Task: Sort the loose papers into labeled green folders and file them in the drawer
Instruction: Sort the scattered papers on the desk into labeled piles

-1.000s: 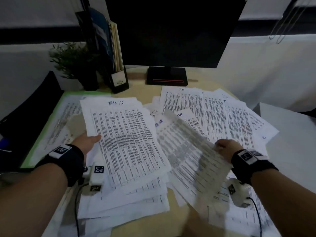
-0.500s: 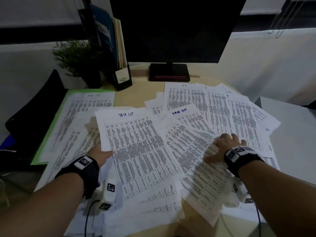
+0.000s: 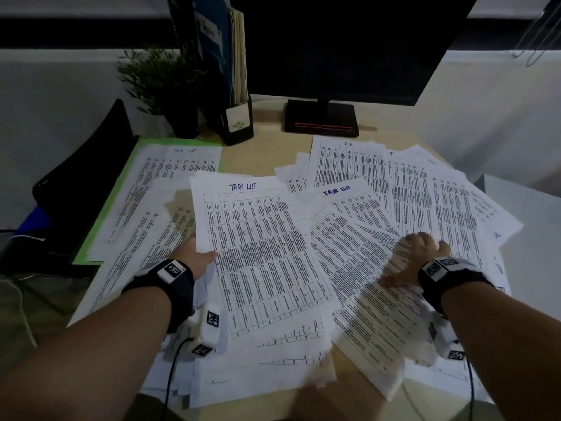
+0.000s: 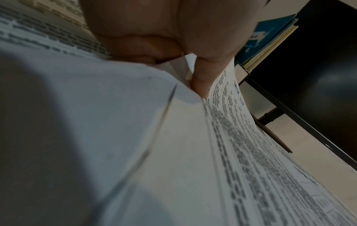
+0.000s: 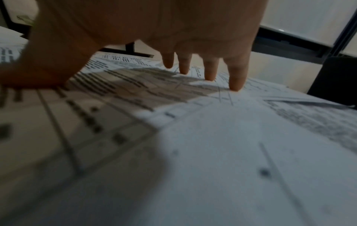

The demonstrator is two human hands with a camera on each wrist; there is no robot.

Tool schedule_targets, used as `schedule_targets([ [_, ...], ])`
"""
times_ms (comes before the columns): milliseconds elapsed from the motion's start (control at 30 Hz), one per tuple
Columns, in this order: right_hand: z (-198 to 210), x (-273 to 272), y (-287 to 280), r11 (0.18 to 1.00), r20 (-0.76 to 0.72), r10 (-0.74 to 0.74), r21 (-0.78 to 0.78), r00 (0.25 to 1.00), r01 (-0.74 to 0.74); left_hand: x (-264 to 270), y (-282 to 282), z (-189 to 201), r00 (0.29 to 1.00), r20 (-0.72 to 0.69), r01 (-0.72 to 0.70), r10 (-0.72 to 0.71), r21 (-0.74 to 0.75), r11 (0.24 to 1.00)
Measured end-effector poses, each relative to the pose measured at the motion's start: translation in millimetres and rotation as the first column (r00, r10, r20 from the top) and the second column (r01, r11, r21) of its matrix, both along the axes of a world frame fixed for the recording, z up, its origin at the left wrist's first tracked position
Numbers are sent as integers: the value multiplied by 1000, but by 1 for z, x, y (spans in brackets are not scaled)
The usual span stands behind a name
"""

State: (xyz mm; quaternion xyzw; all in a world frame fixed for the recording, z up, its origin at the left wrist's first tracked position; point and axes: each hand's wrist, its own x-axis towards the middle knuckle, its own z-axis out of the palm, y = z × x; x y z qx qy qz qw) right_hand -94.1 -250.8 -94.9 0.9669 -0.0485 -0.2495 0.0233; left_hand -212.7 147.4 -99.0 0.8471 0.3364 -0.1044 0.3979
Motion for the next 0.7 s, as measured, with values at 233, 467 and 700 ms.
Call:
schedule_targets([
  [233,8,7,-2,999,-20,33,-34,999,-34,1,7,-9,1000,-24,-12,12,7,1000],
  [467,13,15,5,994,-60,31,-104,998,-37,3,10,-15,999,-27,-22,23,21,1000],
  [700,27,21,25,982,-8,10,189,1000,-8,6,9,-16,999,-34,-22,23,18,1000],
])
